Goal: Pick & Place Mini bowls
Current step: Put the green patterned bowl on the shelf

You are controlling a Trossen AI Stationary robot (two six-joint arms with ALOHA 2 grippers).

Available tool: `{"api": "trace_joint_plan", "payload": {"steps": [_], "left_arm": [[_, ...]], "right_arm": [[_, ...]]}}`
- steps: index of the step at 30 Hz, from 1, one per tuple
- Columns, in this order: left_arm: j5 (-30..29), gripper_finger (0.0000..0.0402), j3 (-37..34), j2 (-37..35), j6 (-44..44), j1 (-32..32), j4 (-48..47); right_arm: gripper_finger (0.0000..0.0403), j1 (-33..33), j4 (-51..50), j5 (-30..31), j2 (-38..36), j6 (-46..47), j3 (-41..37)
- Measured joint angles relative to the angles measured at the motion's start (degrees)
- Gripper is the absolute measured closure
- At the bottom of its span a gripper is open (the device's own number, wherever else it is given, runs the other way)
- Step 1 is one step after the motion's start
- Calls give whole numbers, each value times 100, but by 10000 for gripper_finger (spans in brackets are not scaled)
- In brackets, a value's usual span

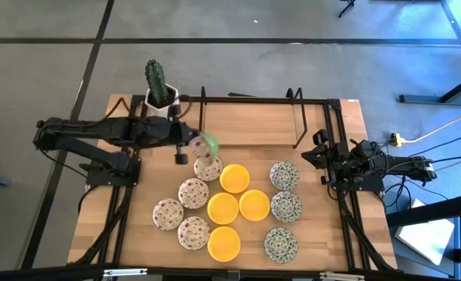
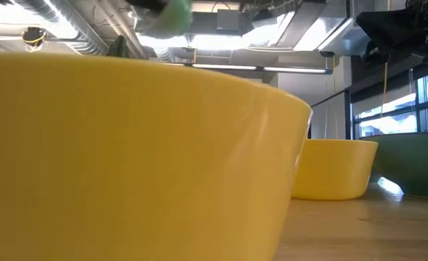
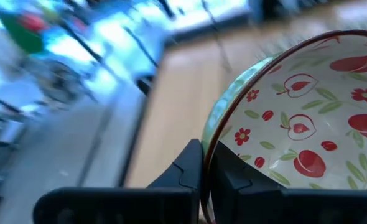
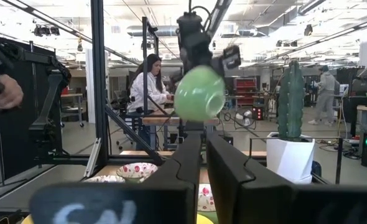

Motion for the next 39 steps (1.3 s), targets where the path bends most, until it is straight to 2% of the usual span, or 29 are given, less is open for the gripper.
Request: {"api": "trace_joint_plan", "payload": {"steps": [4, 9, 12, 18, 23, 28, 33, 39], "left_arm": [[-581, 395, 0, 209, 6, -21, 741], [-772, 395, 292, 686, 57, 191, 1074], [-828, 395, 760, 1137, 276, 277, 1063], [-926, 395, 2137, 2091, 639, 560, 1030], [-918, 395, 3331, 2780, 658, 917, 474], [-882, 395, 4216, 3322, 698, 1256, -187], [-831, 394, 4814, 3736, 699, 1533, -670], [-504, 394, 5112, 3980, 655, 1844, -827]], "right_arm": [[373, -1, 26, 1, 0, -11, 0], [373, 0, 26, 4, 0, -7, 0], [373, -2, 28, 4, 0, -9, 0], [373, -1, 27, 2, -2, 8, 0], [373, -2, 26, 2, 0, 8, 0], [373, -2, 24, -4, 0, -11, 0], [373, -1, 22, 0, 0, -14, 0], [373, -2, 20, 48, 0, -9, 0]]}}
